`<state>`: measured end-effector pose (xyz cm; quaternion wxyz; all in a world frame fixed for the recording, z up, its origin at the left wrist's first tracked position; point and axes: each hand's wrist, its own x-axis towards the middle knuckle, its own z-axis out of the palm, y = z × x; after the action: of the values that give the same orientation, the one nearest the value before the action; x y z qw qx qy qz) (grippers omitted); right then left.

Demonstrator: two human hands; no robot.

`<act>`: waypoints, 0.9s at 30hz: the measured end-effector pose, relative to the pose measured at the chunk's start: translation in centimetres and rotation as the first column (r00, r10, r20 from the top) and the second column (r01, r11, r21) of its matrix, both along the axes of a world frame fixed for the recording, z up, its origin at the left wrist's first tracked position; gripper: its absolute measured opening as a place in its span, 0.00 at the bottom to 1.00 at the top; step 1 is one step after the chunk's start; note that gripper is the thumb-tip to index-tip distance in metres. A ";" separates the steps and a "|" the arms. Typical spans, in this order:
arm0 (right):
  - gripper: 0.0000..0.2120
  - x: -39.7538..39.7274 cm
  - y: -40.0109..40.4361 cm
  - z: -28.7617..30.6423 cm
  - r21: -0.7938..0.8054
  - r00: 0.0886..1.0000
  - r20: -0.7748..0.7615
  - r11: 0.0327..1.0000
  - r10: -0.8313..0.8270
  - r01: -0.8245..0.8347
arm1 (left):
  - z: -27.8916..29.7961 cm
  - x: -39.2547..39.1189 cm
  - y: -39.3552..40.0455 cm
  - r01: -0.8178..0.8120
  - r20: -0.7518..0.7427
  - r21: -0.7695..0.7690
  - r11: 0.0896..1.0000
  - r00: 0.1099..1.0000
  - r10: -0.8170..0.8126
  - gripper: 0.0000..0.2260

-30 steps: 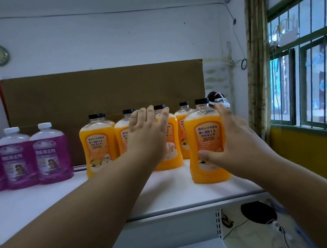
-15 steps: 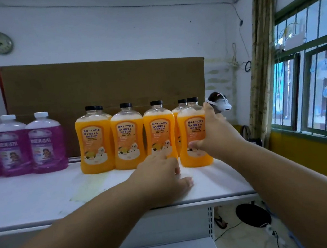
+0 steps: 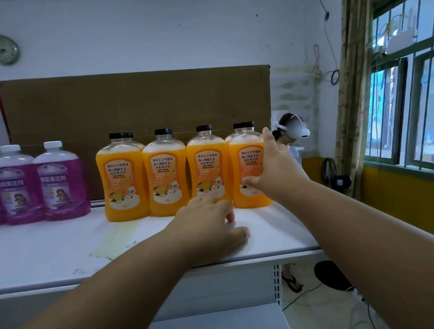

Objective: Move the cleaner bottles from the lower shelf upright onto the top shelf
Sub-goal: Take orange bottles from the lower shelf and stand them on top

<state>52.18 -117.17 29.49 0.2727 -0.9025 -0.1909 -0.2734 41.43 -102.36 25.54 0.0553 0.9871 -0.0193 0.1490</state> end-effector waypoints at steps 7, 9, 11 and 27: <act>0.51 -3.9 -1.1 0.0 -0.069 0.985 0.173 0.997 -0.013 0.025 | 0.4 -1.5 -0.6 0.042 0.075 -0.077 0.996 0.997 -0.036 0.14; 0.48 -6.5 -1.0 0.5 -0.082 0.973 0.230 0.997 0.022 -0.003 | 0.8 -3.0 -0.8 0.081 0.179 -0.109 0.991 0.982 -0.061 0.12; 0.45 -9.7 -0.4 0.9 -0.088 0.957 0.285 0.996 0.055 -0.031 | 0.5 -5.3 -0.7 0.130 0.297 -0.137 0.982 0.951 -0.085 0.09; 0.34 -39.2 28.3 -7.7 -0.070 0.789 0.238 0.820 0.567 -0.568 | -12.9 -37.6 26.4 -0.105 0.318 -0.174 0.979 0.935 0.156 0.09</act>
<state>12.97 -88.90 21.78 0.3184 -0.7612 -0.4848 -0.2901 3.81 -75.96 12.60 0.1174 0.9401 0.0491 0.3164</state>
